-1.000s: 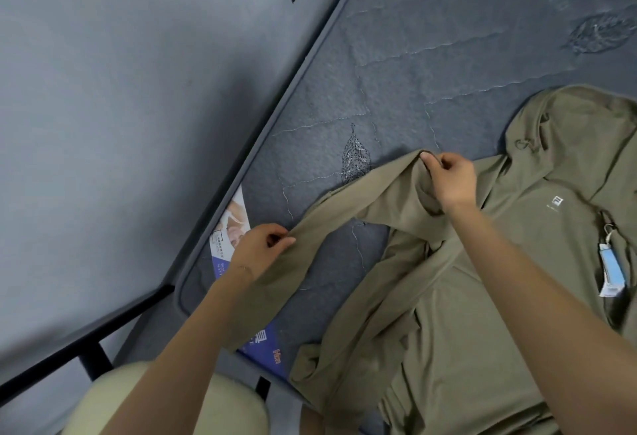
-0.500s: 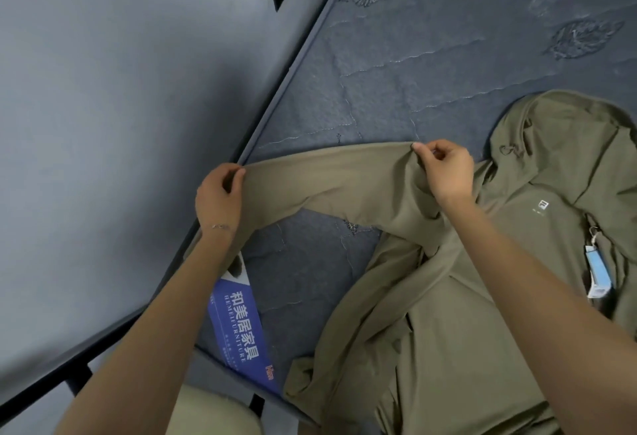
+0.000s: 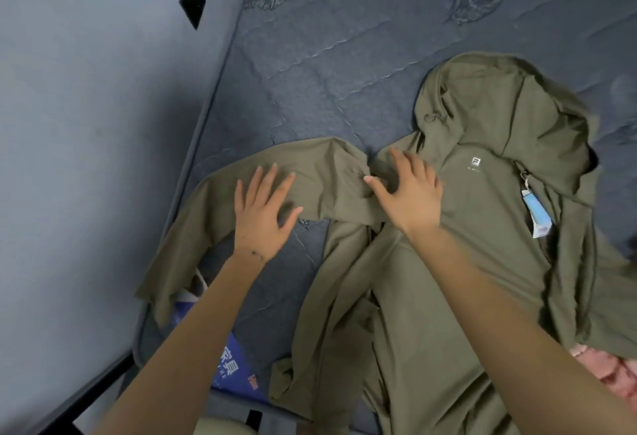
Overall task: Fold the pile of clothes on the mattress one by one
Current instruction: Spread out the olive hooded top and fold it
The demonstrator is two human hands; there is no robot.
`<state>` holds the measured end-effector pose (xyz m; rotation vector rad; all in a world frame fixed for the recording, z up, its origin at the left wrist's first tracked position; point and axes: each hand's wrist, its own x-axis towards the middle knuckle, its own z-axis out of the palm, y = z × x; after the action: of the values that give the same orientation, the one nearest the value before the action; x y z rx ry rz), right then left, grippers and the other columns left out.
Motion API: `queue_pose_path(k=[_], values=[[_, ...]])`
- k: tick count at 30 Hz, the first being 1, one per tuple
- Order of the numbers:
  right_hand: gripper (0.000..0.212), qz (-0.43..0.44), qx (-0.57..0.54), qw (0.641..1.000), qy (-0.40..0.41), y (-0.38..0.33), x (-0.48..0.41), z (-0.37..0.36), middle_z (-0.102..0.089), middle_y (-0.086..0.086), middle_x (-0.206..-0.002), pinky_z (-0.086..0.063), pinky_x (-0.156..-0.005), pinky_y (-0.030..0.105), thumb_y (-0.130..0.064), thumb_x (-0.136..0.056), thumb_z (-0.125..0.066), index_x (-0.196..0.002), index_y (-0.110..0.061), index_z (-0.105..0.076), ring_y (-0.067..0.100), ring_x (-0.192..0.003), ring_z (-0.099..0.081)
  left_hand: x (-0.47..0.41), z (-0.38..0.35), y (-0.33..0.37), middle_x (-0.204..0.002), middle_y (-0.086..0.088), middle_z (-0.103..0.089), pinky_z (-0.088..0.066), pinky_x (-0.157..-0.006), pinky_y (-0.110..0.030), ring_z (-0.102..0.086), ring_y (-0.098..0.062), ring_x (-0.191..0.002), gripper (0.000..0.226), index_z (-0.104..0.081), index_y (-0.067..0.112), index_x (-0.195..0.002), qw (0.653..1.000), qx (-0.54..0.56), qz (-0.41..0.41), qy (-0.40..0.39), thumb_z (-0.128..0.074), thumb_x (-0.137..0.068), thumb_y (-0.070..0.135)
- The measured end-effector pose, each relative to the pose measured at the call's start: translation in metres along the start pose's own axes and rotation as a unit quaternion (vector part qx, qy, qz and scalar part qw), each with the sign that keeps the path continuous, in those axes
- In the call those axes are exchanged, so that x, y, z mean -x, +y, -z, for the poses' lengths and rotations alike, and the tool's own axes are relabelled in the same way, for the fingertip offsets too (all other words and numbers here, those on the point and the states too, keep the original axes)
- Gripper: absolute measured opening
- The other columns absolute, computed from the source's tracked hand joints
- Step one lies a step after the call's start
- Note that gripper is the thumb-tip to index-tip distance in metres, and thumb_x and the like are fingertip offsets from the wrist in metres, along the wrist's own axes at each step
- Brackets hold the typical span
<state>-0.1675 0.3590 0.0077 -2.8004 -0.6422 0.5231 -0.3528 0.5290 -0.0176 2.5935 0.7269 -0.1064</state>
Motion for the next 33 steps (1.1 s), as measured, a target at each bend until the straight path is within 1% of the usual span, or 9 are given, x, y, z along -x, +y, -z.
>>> queue_pose_path(k=[7, 15, 17, 21, 25, 27, 29, 31, 33], values=[[0.077, -0.006, -0.011, 1.0, 0.013, 0.059, 0.048, 0.006, -0.032, 0.008, -0.154, -0.019, -0.115, 0.045, -0.062, -0.085, -0.055, -0.149, -0.026, -0.032, 0.03, -0.141, -0.026, 0.003, -0.022, 0.055, -0.153, -0.009, -0.034, -0.011, -0.115, -0.055, -0.027, -0.033, -0.143, 0.061, -0.043, 0.023, -0.144, 0.998, -0.041, -0.047, 0.002, -0.04, -0.092, 0.054], [0.081, -0.086, -0.088, 0.991, -0.047, 0.138, 0.107, -0.002, -0.018, 0.003, -0.16, -0.009, -0.118, 0.044, -0.062, -0.086, -0.054, -0.152, -0.03, -0.02, 0.023, -0.148, -0.01, 0.038, -0.065, 0.12, -0.155, -0.009, -0.03, -0.008, -0.117, -0.053, -0.021, -0.03, -0.145, 0.067, -0.038, 0.023, -0.146, 0.996, -0.06, -0.044, -0.054, -0.034, -0.09, 0.059], [0.082, -0.099, -0.098, 0.987, -0.076, 0.15, 0.121, -0.01, -0.013, 0.001, -0.161, -0.006, -0.119, 0.042, -0.063, -0.086, -0.053, -0.153, -0.03, -0.017, 0.021, -0.149, -0.005, 0.04, -0.073, 0.137, -0.154, -0.012, -0.03, -0.011, -0.117, -0.055, -0.021, -0.033, -0.145, 0.063, -0.043, 0.021, -0.144, 0.995, -0.062, -0.055, -0.059, -0.038, -0.091, 0.055], [0.081, -0.112, -0.115, 0.979, -0.124, 0.159, 0.134, -0.025, -0.005, 0.0, -0.162, -0.004, -0.12, 0.041, -0.062, -0.088, -0.051, -0.154, -0.029, -0.015, 0.02, -0.149, 0.001, 0.024, -0.087, 0.162, -0.15, -0.016, -0.038, -0.023, -0.113, -0.059, -0.03, -0.038, -0.14, 0.051, -0.051, 0.013, -0.138, 0.987, -0.088, -0.131, -0.01, -0.058, -0.092, 0.034], [0.075, -0.102, -0.146, 0.977, -0.115, 0.152, 0.129, -0.037, -0.004, 0.0, -0.162, -0.002, -0.12, 0.039, -0.057, -0.091, -0.051, -0.152, -0.027, -0.021, 0.02, -0.149, 0.002, -0.012, -0.093, 0.171, -0.152, -0.013, -0.034, -0.021, -0.117, -0.051, -0.024, -0.033, -0.144, 0.054, -0.041, 0.008, -0.143, 0.98, -0.067, -0.179, -0.049, -0.057, -0.095, 0.025], [0.071, -0.093, -0.166, 0.976, -0.104, 0.143, 0.125, -0.042, -0.008, 0.001, -0.162, -0.003, -0.12, 0.037, -0.055, -0.091, -0.052, -0.151, -0.026, -0.027, 0.021, -0.149, -0.001, -0.028, -0.095, 0.166, -0.155, -0.009, -0.028, -0.014, -0.12, -0.043, -0.018, -0.028, -0.146, 0.056, -0.033, 0.011, -0.148, 0.982, -0.07, -0.162, -0.073, -0.05, -0.098, 0.03], [0.065, -0.087, -0.175, 0.978, -0.078, 0.131, 0.119, -0.047, -0.024, 0.006, -0.155, -0.011, -0.116, 0.034, -0.052, -0.091, -0.055, -0.145, -0.022, -0.038, 0.026, -0.144, -0.015, -0.04, -0.096, 0.155, -0.158, -0.006, -0.023, -0.008, -0.12, -0.037, -0.014, -0.024, -0.147, 0.053, -0.029, 0.015, -0.149, 0.989, -0.065, -0.112, -0.078, -0.043, -0.101, 0.032], [0.057, -0.086, -0.161, 0.982, -0.039, 0.117, 0.109, -0.05, -0.041, 0.007, -0.136, -0.023, -0.103, 0.034, -0.051, -0.089, -0.057, -0.136, -0.019, -0.049, 0.027, -0.128, -0.033, -0.046, -0.095, 0.139, -0.159, -0.004, -0.019, -0.005, -0.119, -0.035, -0.011, -0.022, -0.148, 0.051, -0.027, 0.018, -0.151, 0.991, -0.083, -0.066, -0.083, -0.036, -0.102, 0.032], [0.054, -0.095, -0.162, 0.982, -0.028, 0.102, 0.095, -0.053, -0.045, 0.006, -0.126, -0.025, -0.095, 0.033, -0.05, -0.089, -0.057, -0.132, -0.018, -0.053, 0.026, -0.118, -0.037, -0.05, -0.092, 0.122, -0.16, -0.004, -0.014, -0.001, -0.119, -0.036, -0.007, -0.022, -0.148, 0.052, -0.021, 0.02, -0.152, 0.987, -0.124, -0.047, -0.092, -0.031, -0.103, 0.034]])
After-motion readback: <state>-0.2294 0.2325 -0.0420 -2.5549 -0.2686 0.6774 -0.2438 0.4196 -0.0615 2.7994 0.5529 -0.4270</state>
